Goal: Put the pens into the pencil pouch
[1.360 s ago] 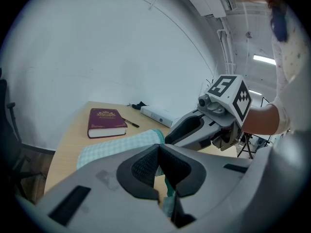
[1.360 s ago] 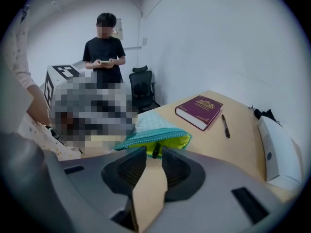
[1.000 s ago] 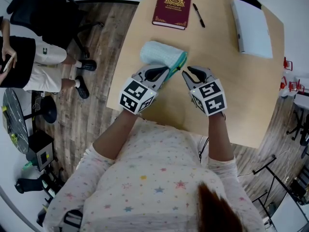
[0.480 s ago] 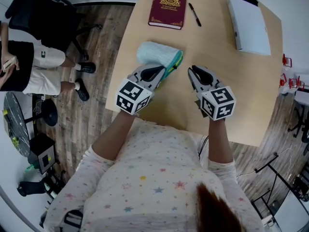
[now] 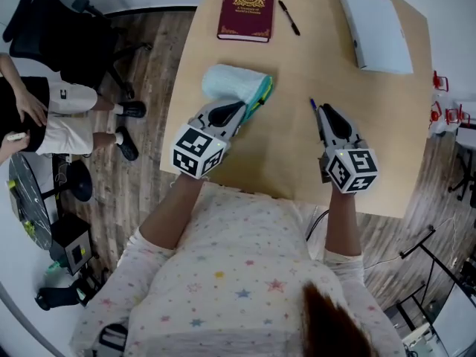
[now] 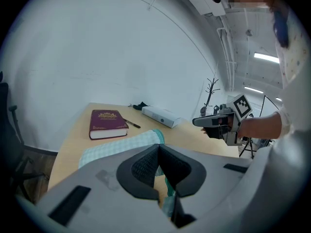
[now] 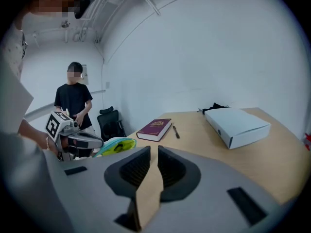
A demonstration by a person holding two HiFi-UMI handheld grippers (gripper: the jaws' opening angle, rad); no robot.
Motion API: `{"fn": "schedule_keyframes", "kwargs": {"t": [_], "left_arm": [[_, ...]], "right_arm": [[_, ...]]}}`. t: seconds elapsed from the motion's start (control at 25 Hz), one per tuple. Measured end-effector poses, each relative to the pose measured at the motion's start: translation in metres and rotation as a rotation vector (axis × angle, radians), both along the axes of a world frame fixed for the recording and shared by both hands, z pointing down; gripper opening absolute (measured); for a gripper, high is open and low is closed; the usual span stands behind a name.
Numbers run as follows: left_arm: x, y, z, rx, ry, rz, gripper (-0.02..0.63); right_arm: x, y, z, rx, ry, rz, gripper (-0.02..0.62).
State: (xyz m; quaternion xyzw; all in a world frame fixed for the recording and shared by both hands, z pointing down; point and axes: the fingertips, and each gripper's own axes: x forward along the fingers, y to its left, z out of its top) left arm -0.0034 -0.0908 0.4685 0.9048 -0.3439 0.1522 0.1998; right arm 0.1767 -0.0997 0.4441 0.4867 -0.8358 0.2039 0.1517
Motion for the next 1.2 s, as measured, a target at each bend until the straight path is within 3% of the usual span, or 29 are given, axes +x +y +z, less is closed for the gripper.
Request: {"fn": "schedule_keyframes", "kwargs": {"t": [0.6, 0.8, 0.92, 1.2], "left_arm": [[0.005, 0.001, 0.004, -0.013, -0.026, -0.01, 0.012], [0.009, 0.001, 0.003, -0.018, -0.029, -0.013, 0.012], [0.01, 0.0, 0.004, -0.019, -0.032, -0.014, 0.012], [0.01, 0.002, 0.004, -0.023, -0.038, -0.02, 0.012]], "right_arm": [[0.072, 0.037, 0.069, -0.117, 0.131, 0.108, 0.028], [0.079, 0.047, 0.099, -0.185, 0.198, 0.074, 0.048], [0.078, 0.053, 0.117, -0.232, 0.244, 0.034, 0.092], [0.077, 0.064, 0.145, -0.305, 0.308, -0.013, 0.096]]}}
